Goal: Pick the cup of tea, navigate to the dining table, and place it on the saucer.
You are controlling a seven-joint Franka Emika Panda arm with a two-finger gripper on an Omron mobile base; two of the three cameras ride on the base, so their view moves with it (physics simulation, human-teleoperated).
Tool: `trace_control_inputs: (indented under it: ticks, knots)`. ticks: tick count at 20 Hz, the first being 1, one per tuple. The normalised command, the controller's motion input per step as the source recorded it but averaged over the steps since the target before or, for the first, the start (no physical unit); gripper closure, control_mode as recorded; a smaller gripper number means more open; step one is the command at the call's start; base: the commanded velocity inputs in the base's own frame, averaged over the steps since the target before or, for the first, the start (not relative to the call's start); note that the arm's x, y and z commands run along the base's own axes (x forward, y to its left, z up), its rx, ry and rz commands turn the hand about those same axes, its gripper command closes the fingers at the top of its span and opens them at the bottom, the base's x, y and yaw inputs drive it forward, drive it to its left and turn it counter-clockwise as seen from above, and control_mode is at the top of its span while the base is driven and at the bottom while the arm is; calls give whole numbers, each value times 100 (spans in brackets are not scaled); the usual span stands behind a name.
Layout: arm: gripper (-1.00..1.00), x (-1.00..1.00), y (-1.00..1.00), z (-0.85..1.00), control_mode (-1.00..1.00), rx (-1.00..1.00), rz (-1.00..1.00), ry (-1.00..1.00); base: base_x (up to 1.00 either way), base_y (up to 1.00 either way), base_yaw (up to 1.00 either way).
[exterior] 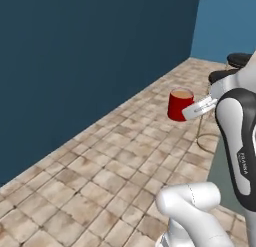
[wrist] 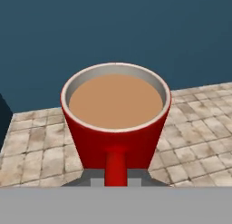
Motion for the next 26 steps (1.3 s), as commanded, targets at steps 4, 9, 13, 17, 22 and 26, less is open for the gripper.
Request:
trace_control_inputs:
  ticks: [4, 9, 13, 17, 22, 26]
  knots:
    - [100, 0, 0, 0, 100, 0, 0, 0, 100, 98, -46]
    - [100, 0, 0, 0, 100, 0, 0, 0, 100, 98, -43]
    - [100, 0, 0, 0, 100, 0, 0, 0, 100, 98, -45]
    - [100, 0, 0, 0, 100, 0, 0, 0, 100, 94, -47]
    - [100, 0, 0, 0, 100, 0, 0, 0, 100, 92, -48]
    - [100, 0, 0, 0, 100, 0, 0, 0, 100, 90, -45]
